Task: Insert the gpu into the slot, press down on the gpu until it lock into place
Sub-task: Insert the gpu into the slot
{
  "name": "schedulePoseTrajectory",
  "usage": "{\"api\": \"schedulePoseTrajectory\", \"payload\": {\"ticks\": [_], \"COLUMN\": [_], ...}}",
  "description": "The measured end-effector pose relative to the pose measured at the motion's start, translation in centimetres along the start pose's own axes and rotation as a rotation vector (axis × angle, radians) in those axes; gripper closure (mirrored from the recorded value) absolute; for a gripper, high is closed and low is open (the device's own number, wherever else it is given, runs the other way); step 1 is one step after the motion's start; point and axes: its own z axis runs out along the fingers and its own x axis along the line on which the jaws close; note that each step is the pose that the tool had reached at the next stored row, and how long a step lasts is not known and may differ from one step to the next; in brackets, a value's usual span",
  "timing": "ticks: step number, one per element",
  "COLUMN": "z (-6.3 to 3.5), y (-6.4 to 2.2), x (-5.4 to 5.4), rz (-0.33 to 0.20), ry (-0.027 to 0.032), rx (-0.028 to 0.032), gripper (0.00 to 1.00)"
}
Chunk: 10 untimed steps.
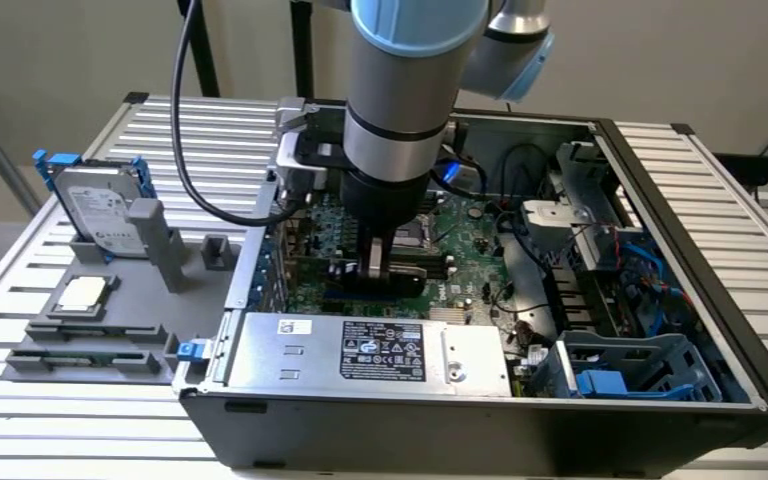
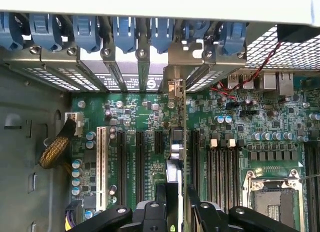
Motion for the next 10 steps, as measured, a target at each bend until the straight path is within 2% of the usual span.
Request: {"api": "schedulePoseTrajectory", "payload": {"ticks": [3,7,10], "z": [0.14,0.19,0.17], "y": [-0.02,-0.08,-0.22], "x": [0.01,0.01,-0.01], "rz": [-0.001,-0.001,-0.001], "ry": [0.001,0.0025,0.0029], "rx": [-0.0044,-0.0139,-0.0158], "gripper": [0.74,0.74,0.74]}}
